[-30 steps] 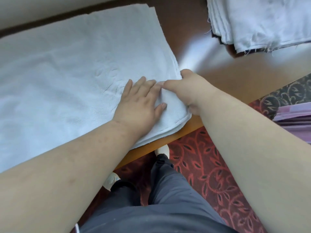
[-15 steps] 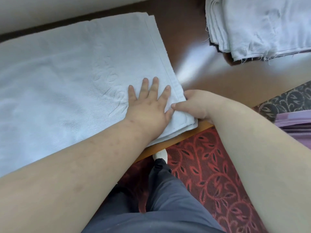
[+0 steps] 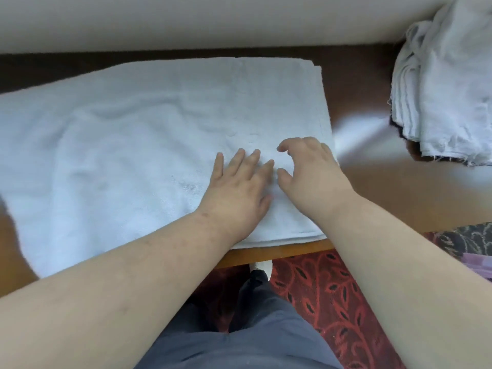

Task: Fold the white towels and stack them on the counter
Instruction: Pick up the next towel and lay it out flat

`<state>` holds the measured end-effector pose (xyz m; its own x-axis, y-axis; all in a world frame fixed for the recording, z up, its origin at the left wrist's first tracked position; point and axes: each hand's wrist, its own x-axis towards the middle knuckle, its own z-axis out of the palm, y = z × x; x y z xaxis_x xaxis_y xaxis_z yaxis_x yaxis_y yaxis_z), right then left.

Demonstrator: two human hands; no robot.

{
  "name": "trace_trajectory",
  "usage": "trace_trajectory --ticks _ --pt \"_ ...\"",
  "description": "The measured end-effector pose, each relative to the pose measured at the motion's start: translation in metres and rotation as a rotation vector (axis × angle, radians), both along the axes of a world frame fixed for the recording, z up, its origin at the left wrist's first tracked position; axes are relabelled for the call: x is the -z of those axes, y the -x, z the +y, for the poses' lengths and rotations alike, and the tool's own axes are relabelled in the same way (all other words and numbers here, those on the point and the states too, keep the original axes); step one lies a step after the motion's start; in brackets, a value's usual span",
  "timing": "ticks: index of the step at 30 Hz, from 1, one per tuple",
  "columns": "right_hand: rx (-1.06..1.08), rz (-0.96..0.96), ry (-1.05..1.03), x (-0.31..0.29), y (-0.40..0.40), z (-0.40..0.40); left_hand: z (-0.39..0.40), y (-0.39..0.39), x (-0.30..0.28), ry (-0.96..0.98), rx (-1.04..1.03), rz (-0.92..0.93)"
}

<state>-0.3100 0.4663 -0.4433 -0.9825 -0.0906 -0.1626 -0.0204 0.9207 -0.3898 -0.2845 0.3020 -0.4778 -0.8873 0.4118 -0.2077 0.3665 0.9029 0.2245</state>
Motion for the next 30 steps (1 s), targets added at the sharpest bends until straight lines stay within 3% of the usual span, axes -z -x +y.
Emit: trace_trajectory --ticks 2,6,8,10,14,16,18,21,22,24,27,30 --pt "-0.131 -0.107 0.016 0.006 0.009 -0.037 -0.033 -0.005 -0.005 -0.010 -0.104 0.007" --pt "-0.187 -0.246 -0.361 0.006 0.038 -0.085 -0.104 -0.027 -0.010 0.010 -0.326 0.003" --pt "-0.208 -0.232 -0.411 -0.005 0.054 -0.116 -0.140 -0.039 -0.007 0.027 -0.467 -0.029" --pt "-0.308 -0.185 -0.284 -0.014 0.065 -0.159 -0.167 -0.050 -0.003 0.037 -0.524 -0.069" --pt "-0.589 -0.096 -0.044 -0.023 0.073 -0.270 -0.182 -0.061 -0.006 0.007 -0.337 -0.183" --pt "-0.659 -0.075 -0.001 -0.022 0.082 -0.322 -0.187 -0.057 -0.015 -0.101 -0.297 -0.210" --pt "-0.680 -0.077 0.012 -0.018 0.096 -0.366 -0.202 -0.057 -0.025 -0.298 -0.326 -0.069" --pt "-0.707 -0.087 -0.054 -0.011 0.115 -0.414 -0.242 -0.070 -0.029 -0.477 -0.745 0.281" --pt "-0.697 -0.108 -0.083 -0.008 0.120 -0.425 -0.258 -0.075 -0.026 -0.476 -0.960 0.259" --pt "-0.675 -0.164 -0.149 -0.002 0.127 -0.440 -0.285 -0.079 -0.016 -0.537 -1.277 0.015" --pt "-0.658 -0.164 -0.237 0.005 0.134 -0.454 -0.305 -0.067 -0.005 -0.689 -1.388 -0.151" --pt "-0.621 -0.178 -0.118 0.010 0.142 -0.453 -0.314 -0.053 -0.001 -0.632 -1.342 -0.208"
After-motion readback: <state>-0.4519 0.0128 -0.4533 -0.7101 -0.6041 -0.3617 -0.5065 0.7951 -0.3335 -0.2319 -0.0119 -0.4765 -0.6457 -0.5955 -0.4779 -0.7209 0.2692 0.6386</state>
